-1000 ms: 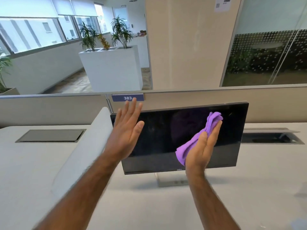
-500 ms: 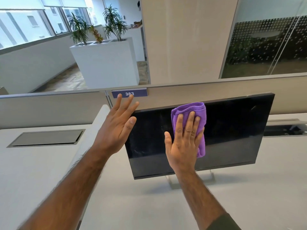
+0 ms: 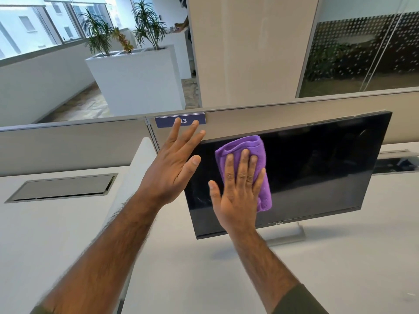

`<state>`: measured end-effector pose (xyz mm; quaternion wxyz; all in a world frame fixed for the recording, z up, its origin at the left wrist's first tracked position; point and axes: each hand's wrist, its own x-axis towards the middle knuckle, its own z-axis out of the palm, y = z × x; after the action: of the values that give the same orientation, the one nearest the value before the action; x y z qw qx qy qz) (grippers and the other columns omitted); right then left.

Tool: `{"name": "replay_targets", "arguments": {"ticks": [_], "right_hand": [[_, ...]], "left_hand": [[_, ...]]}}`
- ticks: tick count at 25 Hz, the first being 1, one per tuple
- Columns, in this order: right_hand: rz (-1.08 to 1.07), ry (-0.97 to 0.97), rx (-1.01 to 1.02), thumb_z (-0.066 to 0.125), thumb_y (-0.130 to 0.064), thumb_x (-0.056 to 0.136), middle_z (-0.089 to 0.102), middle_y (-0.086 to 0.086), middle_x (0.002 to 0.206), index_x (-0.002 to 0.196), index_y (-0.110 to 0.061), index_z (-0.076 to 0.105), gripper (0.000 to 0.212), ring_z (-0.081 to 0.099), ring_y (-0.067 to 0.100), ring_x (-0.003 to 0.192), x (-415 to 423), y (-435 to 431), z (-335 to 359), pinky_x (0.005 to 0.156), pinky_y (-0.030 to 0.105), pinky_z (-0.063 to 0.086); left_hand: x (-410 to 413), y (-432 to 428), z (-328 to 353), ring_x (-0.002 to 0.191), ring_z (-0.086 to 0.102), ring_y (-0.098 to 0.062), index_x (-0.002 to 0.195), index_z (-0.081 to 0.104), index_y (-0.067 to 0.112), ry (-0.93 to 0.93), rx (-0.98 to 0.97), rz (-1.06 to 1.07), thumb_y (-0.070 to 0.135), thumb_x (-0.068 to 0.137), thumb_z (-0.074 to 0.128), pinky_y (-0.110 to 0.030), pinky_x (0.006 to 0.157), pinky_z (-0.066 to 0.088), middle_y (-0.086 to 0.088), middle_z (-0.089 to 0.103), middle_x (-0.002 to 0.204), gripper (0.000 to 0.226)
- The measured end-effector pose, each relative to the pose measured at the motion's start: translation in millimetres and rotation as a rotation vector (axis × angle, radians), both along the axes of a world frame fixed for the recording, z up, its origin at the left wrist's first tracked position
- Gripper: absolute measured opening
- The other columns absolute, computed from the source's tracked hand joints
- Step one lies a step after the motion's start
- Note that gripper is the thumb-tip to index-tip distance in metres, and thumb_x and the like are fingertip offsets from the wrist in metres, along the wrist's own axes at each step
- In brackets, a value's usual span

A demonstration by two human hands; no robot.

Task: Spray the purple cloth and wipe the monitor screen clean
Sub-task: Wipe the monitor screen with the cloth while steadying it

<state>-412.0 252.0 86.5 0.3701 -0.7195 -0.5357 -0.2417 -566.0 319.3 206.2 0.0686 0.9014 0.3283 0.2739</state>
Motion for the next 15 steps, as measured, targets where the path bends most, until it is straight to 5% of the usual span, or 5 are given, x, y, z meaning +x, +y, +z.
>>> {"name": "replay_targets", "arguments": {"ticks": [6, 10, 15], "right_hand": [[0.135, -0.164, -0.047, 0.042, -0.056, 0.104, 0.014, 0.007, 0.168, 0.158, -0.022, 0.028, 0.066, 0.013, 0.030, 0.156, -34.4, 3.5, 5.5, 0.126, 0.055, 0.007], [0.176, -0.164, -0.009, 0.038, -0.056, 0.105, 0.011, 0.006, 0.167, 0.158, -0.021, 0.023, 0.066, 0.013, 0.030, 0.156, -40.2, 8.5, 20.4, 0.126, 0.054, 0.008], [0.227, -0.294, -0.070, 0.042, -0.053, 0.105, 0.022, 0.007, 0.167, 0.159, -0.018, 0.027, 0.066, 0.016, 0.029, 0.156, -38.1, -6.5, -29.5, 0.125, 0.054, 0.017]], "left_hand": [[-4.3, 3.2, 0.9, 0.156, -0.012, -0.008, 0.160, 0.026, 0.024, -0.045, -0.061, -0.091, 0.076, 0.092, 0.000, -0.037, 0.123, 0.001, 0.010, 0.015, 0.170, 0.089], [-5.0, 2.1, 1.1, 0.157, -0.008, -0.008, 0.160, 0.029, 0.023, -0.070, -0.093, -0.104, 0.080, 0.089, 0.000, -0.040, 0.125, 0.004, 0.008, 0.021, 0.169, 0.095], [-6.5, 3.0, 1.0, 0.156, -0.009, -0.005, 0.160, 0.027, 0.026, -0.040, -0.093, -0.085, 0.082, 0.087, -0.001, -0.037, 0.122, 0.003, 0.011, 0.019, 0.169, 0.097]]}}
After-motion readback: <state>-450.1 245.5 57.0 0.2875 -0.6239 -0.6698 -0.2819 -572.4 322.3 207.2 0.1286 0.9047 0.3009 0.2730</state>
